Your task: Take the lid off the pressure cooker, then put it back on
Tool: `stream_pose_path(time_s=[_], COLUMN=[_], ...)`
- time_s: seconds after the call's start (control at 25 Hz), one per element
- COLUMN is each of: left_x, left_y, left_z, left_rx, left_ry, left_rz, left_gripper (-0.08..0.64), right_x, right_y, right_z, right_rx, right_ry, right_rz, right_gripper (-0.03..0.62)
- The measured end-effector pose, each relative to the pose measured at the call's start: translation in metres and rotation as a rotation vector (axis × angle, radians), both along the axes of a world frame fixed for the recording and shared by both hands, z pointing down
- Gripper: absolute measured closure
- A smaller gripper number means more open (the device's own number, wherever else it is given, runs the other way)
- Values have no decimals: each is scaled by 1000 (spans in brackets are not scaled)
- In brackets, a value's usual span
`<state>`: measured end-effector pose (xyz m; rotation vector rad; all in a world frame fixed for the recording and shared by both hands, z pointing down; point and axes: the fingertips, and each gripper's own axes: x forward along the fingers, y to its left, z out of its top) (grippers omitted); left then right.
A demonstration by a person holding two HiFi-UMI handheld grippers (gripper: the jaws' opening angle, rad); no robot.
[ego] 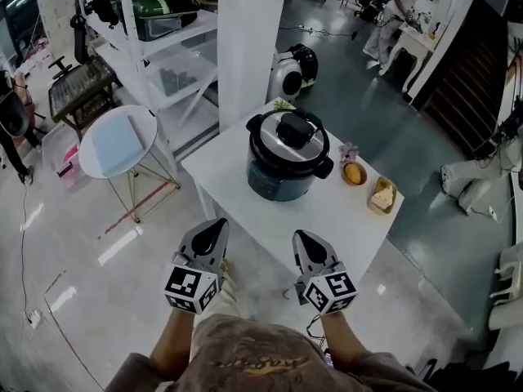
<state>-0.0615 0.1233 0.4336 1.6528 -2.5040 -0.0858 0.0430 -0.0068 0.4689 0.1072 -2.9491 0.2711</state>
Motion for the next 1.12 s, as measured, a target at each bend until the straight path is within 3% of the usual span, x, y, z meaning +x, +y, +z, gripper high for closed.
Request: stream_pose_path(time_s=[0.56, 0.92, 1.12], left_x=[-110, -142, -146], left_y=[-96, -151, -172], left_z=[-26, -38, -40], left_rx=[-7, 11, 23], left_ry=[-18, -30, -25], left_rz=[208, 397, 448], left_gripper=[558, 558, 558], right_x=[-85, -105, -107], right_y=[-71, -102, -115], right_z=[-22, -35, -37], right_rx=[-3, 8, 14], right_ry=[-11, -36, -28], right_rz=[192, 357, 396], right_gripper=[597, 597, 597])
